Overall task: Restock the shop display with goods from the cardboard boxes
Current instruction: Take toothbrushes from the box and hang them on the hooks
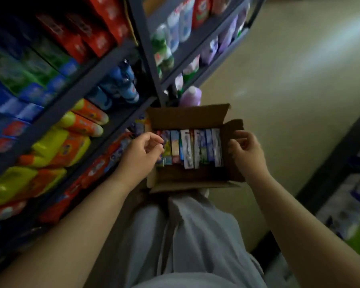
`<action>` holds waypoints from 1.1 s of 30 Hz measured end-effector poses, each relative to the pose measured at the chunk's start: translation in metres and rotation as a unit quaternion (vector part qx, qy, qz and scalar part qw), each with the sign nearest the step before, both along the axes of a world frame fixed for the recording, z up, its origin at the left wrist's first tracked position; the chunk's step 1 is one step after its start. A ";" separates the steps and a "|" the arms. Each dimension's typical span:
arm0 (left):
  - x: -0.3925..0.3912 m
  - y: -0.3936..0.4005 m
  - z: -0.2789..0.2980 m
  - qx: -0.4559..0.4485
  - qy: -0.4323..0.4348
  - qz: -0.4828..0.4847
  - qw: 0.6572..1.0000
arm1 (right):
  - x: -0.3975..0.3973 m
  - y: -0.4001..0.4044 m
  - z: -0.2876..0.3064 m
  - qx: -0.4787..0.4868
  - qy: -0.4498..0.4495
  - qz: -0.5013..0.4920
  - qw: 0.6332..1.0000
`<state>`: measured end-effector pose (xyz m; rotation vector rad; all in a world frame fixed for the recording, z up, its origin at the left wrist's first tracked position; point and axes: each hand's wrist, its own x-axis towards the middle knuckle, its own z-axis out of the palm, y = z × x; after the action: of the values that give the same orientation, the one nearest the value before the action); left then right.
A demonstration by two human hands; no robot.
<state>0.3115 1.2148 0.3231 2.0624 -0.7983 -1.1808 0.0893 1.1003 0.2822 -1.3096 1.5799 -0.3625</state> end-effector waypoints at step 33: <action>-0.152 -0.069 -0.551 0.331 0.106 0.283 0.894 | -0.060 0.001 -0.509 0.394 -0.065 -0.425 0.812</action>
<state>0.1595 1.1454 -0.2279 2.3760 0.3740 -1.3987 0.0292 1.1014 -0.2271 0.1073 1.8276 -0.2633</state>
